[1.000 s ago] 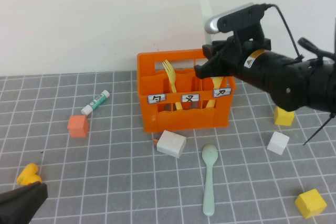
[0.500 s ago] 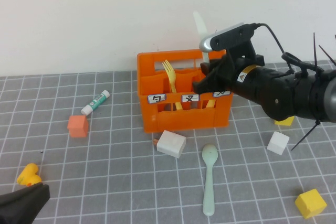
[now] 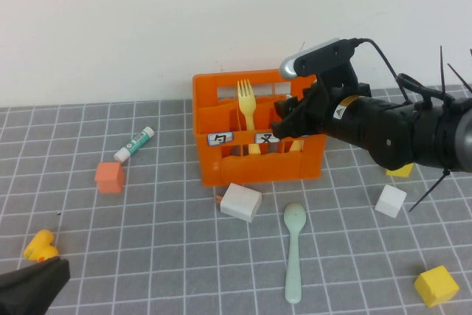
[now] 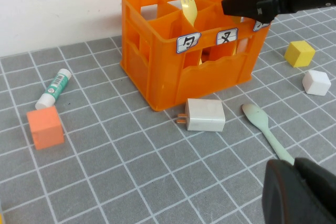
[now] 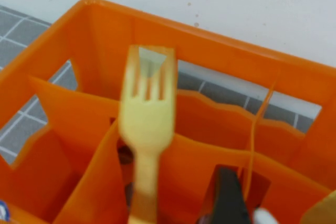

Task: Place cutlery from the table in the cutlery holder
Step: Place the knife on the box, then pick up the spoon

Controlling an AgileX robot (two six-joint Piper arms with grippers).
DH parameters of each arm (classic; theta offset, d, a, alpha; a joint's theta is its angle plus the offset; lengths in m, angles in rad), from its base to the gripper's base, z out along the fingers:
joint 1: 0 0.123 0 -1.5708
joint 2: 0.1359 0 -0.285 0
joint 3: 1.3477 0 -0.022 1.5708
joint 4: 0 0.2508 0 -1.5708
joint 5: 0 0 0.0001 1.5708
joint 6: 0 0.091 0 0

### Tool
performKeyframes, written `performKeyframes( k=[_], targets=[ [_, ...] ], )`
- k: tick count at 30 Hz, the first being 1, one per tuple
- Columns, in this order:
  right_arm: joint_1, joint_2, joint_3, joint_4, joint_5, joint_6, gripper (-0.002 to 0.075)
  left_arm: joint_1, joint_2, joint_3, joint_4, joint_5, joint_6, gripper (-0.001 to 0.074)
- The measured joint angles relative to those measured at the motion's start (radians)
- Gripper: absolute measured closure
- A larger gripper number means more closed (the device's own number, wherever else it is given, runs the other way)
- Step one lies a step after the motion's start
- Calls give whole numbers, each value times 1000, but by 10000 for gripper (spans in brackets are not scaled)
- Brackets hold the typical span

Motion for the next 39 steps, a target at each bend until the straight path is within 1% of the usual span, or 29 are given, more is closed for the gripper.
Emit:
performKeyframes(
  k=[2,4,6,11,14,17,19,22,25,27,29,32,39],
  targets=[
    [0,-4,0,0,14,0,314,0,0,0,0,0,0,735],
    [0,-28,0,-9,45,0,363,0,0,2,0,0,0,735],
    [0,-66,0,-43,78,-2,430,0,0,4,0,0,0,735],
    [0,-237,0,-166,176,-4,647,0,0,4,0,0,0,735],
    [9,-344,0,-223,321,-4,703,0,0,4,0,0,0,736],
    [34,-414,0,-240,528,-4,718,0,0,4,0,0,0,735],
    [77,-428,3,-240,671,-4,723,0,0,4,0,0,0,735],
    [159,-425,62,-231,758,-6,726,0,0,4,0,0,0,735],
    [243,-386,123,-207,758,-6,727,0,0,4,0,0,0,735],
    [277,-330,140,-166,760,-6,727,0,0,4,0,0,0,735],
    [289,-264,147,-100,765,-6,727,0,0,4,0,0,0,735],
    [289,-181,147,-44,763,-6,727,0,0,4,0,-2,2,735],
    [289,-65,147,0,718,-15,727,0,0,4,0,-6,2,735]
  ],
)
